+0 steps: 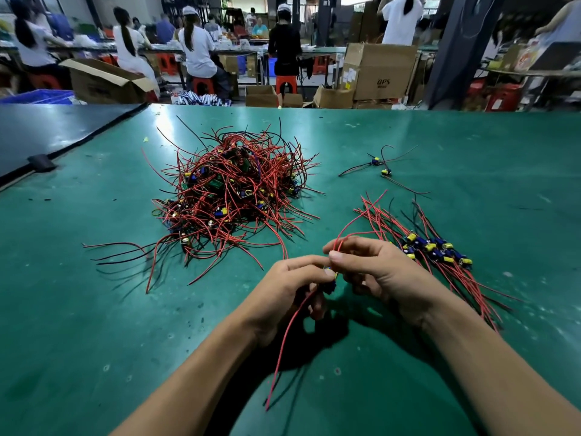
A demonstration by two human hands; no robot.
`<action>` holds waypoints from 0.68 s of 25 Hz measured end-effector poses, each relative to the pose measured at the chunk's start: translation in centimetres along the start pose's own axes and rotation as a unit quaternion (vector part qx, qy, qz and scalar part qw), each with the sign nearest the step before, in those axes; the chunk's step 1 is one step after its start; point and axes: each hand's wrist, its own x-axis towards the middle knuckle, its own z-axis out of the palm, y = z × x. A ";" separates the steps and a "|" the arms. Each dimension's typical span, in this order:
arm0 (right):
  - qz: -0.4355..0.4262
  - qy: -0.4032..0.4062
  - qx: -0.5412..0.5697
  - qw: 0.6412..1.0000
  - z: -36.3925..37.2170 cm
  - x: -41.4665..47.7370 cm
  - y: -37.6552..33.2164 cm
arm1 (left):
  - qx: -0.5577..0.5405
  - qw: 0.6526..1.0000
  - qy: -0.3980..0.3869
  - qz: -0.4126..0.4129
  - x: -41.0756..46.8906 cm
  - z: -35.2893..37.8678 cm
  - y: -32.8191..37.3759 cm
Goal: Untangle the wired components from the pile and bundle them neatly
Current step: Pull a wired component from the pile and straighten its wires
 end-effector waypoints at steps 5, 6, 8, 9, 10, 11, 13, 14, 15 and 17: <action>-0.048 0.056 0.039 0.997 0.8 0.4 0.3 | -0.046 0.999 0.012 -0.012 -0.2 0.5 0.2; -0.055 0.075 0.035 0.995 0.9 0.4 0.4 | -0.047 0.999 0.009 -0.017 -0.2 0.5 0.2; -0.068 0.114 0.036 0.990 0.9 0.5 0.5 | -0.034 0.999 0.001 -0.026 -0.2 0.6 0.1; -0.073 0.130 0.034 0.988 0.7 0.6 0.5 | -0.024 0.999 -0.002 -0.029 -0.3 0.7 0.2; -0.078 0.136 0.024 0.987 0.6 0.6 0.6 | -0.012 1.000 -0.001 -0.028 -0.3 0.7 0.1; -0.081 0.134 0.012 0.988 0.6 0.6 0.6 | -0.001 1.000 0.003 -0.023 -0.3 0.7 0.1; -0.080 0.114 -0.007 0.990 0.8 0.4 0.5 | 0.003 1.000 0.008 -0.012 -0.2 0.9 0.1; -0.080 0.107 -0.015 0.991 1.0 0.4 0.5 | -0.005 1.000 0.011 -0.008 -0.2 0.9 0.1; -0.082 0.103 -0.027 0.991 1.1 0.4 0.4 | -0.015 1.000 0.017 -0.007 -0.2 0.8 0.0; -0.089 0.096 -0.043 0.990 1.1 0.4 0.4 | -0.033 0.999 0.036 -0.010 -0.1 0.7 0.0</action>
